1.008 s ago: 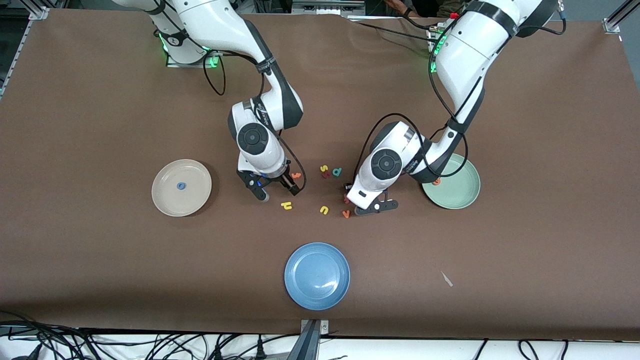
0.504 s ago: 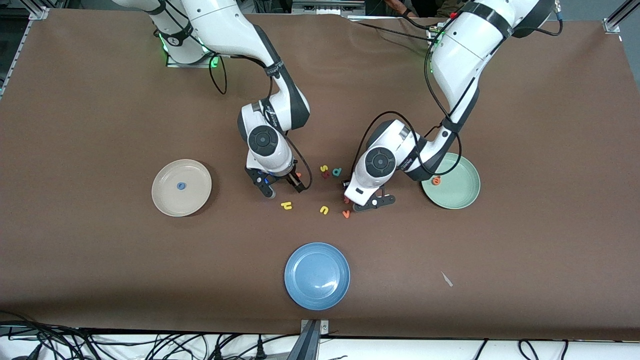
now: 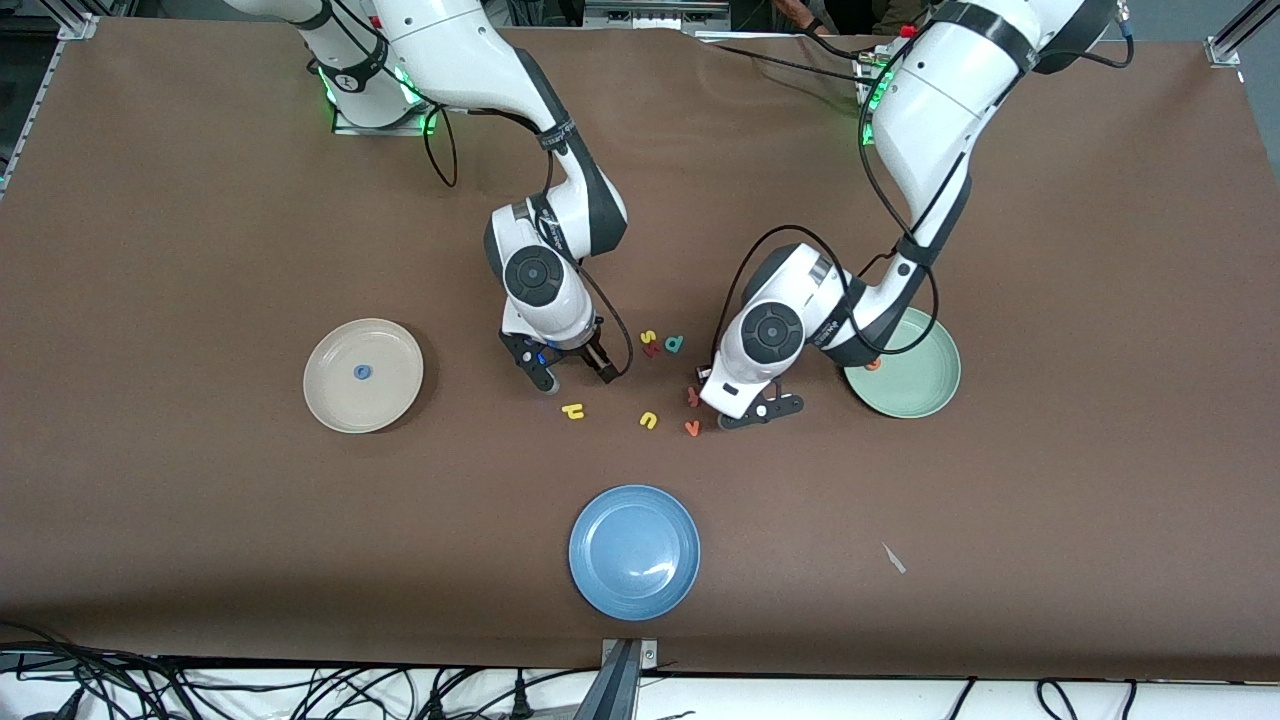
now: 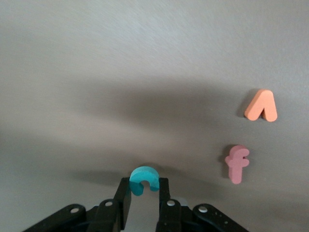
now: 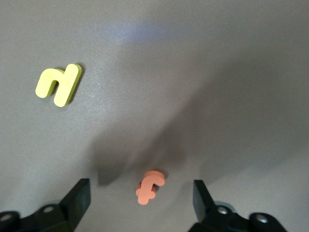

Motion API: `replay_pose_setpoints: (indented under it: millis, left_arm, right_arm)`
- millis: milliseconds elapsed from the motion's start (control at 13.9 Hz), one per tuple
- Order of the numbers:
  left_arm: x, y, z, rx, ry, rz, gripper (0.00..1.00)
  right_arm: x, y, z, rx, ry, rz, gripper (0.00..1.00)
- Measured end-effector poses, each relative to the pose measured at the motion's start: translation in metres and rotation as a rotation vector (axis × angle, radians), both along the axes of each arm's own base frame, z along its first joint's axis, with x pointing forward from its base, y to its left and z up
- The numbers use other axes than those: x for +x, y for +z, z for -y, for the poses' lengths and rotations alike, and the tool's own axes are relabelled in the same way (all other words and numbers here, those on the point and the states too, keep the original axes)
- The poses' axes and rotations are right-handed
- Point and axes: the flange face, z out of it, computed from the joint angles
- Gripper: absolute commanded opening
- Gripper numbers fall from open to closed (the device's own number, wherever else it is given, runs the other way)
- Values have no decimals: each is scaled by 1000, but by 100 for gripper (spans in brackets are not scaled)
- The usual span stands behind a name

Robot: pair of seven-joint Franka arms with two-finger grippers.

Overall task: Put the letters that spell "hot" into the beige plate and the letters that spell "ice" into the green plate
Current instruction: 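Place the c in the green plate while the right gripper grasps the f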

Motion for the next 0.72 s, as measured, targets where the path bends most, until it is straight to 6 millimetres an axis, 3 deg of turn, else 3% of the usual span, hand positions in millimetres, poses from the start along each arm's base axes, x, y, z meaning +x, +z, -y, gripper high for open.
replay_pose_setpoints:
  millis: [144, 288, 432, 720]
  left_arm:
    - [5, 26, -24, 47, -43, -42, 0]
    - [18, 38, -68, 73, -48, -94, 0]
    - [25, 35, -112, 87, -52, -170, 0]
    - [28, 30, -157, 79, -101, -257, 0]
  right_arm:
    - [-2, -4, -2, -5, 4, -4, 87]
    - [-6, -10, -5, -7, 7, -4, 81]
    - [-8, -11, -7, -4, 8, -1, 70]
    - [-7, -8, -9, 1, 10, 4, 53]
